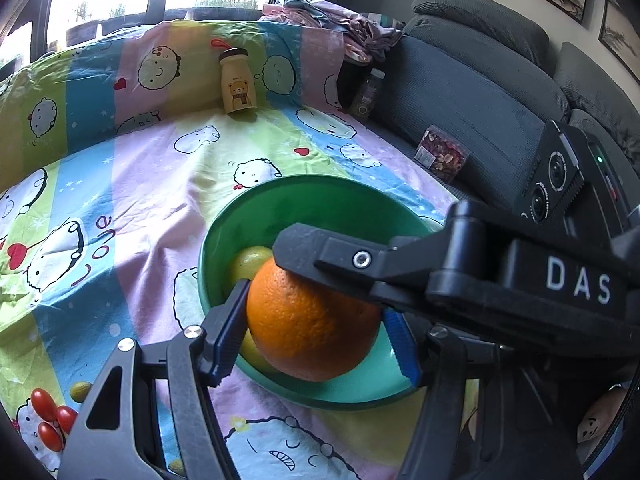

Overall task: Organize fruits
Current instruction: 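Lift the orange with the right gripper and carry it to the basin, then lower the orange into the basin beside the lemon and open the right gripper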

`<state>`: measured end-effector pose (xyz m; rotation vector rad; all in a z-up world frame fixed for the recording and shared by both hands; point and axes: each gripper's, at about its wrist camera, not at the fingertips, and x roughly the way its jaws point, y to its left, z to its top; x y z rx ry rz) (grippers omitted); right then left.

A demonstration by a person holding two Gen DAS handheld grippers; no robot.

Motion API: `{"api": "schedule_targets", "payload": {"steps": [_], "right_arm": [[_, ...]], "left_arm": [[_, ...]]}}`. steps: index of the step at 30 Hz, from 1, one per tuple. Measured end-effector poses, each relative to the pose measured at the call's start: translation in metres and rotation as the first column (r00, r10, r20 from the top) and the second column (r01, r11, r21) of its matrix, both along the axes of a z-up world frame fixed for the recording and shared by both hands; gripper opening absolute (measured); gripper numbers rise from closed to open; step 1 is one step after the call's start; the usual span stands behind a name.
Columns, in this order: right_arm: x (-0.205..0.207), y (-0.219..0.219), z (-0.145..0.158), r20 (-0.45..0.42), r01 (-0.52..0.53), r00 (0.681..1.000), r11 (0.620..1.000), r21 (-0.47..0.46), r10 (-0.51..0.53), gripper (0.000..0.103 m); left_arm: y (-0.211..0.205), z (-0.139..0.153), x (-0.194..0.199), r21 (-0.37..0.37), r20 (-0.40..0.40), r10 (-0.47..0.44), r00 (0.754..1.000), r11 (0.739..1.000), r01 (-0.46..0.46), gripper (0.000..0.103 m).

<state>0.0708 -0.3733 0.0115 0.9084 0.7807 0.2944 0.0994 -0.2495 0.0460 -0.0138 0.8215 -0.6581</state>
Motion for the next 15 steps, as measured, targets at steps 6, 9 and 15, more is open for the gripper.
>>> {"api": "schedule_targets", "payload": {"steps": [6,9,15], "right_arm": [[-0.004,-0.010,-0.003,-0.012,0.030,0.999,1.000,0.009,-0.030,0.065],[-0.006,-0.014,-0.002,-0.010,0.041,0.999,0.999,0.009,-0.041,0.065],[-0.009,-0.019,0.000,-0.006,0.067,0.998,0.998,0.004,-0.067,0.065]], "left_arm": [[-0.010,-0.004,0.004,0.007,-0.011,-0.026,1.000,1.000,0.026,0.062],[-0.015,-0.003,0.005,0.008,-0.007,-0.037,0.999,0.999,0.037,0.062],[-0.020,-0.002,0.007,0.010,-0.007,-0.060,0.998,0.998,0.060,0.062]]}}
